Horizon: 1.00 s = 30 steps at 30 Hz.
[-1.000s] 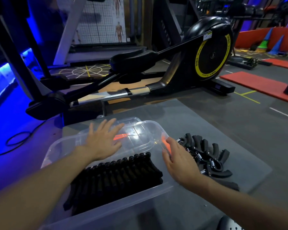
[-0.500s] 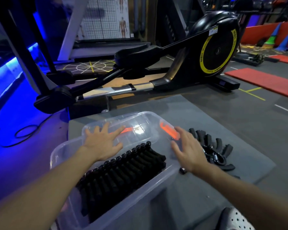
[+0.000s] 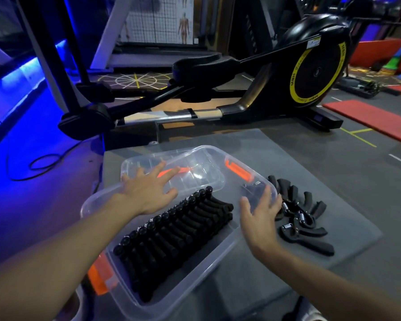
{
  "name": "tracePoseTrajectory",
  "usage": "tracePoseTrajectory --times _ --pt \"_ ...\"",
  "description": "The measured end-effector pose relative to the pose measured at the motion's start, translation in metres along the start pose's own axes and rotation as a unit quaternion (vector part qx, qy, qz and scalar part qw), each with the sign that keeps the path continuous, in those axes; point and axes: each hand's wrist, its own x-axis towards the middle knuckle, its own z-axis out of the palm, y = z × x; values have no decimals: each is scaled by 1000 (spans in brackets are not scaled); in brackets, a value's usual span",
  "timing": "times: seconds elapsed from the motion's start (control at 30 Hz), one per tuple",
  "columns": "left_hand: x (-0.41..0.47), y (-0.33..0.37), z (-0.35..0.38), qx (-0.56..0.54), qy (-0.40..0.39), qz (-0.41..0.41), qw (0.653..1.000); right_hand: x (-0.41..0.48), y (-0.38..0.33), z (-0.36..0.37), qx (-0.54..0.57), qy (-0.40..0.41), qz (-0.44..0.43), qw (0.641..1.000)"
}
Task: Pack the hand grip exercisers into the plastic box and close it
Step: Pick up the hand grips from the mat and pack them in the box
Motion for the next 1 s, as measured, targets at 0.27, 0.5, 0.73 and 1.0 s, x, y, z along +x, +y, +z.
tracePoseTrajectory --times 0.27,0.5,0.73,1.0 --pt "-7 8 6 -56 17 20 998 48 0 -19 -31 -68 -50 996" --pt "-1 2 -2 -78 48 40 995 24 2 -13 -24 -50 -74 996" --pt "1 11 5 -30 20 28 999 7 1 -7 -17 -82 -54 995" --pt "-14 22 4 -18 22 -14 999 54 0 -20 -73 -168 -101 978"
